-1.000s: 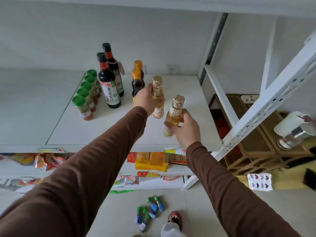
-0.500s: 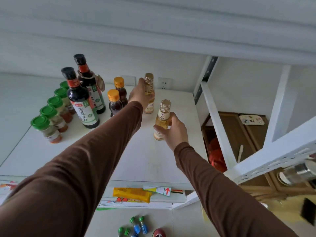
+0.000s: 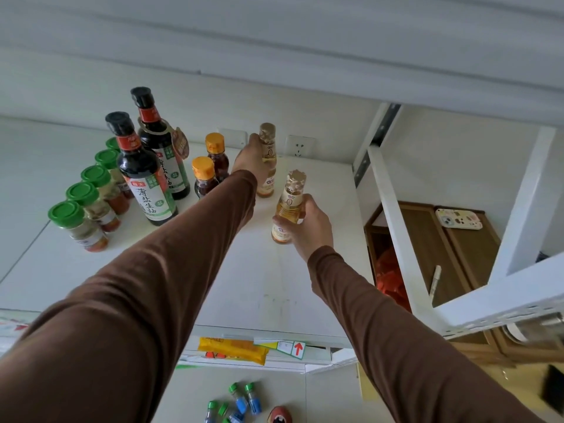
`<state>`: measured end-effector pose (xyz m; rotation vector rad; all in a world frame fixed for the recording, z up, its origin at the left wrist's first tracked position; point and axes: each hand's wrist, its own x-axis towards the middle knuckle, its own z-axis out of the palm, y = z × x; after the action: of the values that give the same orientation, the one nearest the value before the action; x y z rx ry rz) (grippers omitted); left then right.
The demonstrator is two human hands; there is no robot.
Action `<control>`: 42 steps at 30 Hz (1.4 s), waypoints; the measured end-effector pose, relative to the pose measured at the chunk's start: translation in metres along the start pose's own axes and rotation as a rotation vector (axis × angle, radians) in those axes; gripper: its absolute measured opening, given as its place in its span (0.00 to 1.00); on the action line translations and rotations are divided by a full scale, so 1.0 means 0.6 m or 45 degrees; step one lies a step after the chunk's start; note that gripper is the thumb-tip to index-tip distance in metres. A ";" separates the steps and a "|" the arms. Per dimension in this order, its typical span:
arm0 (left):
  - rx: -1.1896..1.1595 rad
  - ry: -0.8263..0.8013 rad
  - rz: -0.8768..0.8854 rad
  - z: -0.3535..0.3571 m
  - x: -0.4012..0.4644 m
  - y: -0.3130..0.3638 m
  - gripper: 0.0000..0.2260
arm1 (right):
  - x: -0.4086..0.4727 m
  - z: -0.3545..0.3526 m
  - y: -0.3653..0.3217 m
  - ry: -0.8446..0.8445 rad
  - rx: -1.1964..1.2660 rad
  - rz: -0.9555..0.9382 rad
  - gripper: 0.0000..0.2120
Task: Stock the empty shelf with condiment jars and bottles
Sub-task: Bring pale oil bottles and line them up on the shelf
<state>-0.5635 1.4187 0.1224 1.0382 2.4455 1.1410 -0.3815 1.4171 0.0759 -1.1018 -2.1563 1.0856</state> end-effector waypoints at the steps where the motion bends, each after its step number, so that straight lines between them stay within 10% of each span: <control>1: 0.014 -0.013 -0.002 -0.002 0.001 0.001 0.18 | 0.000 0.002 -0.001 0.002 0.018 0.007 0.22; 15: 0.101 -0.128 -0.093 -0.028 -0.059 -0.008 0.34 | 0.039 0.034 -0.020 0.085 -0.038 0.019 0.22; 42: 0.088 -0.260 -0.128 -0.030 -0.235 -0.097 0.30 | 0.127 0.046 -0.029 -0.190 0.112 -0.079 0.21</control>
<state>-0.5009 1.2849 0.0811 0.9858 2.3603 0.8791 -0.4511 1.4618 0.0792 -0.9351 -2.2172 1.2566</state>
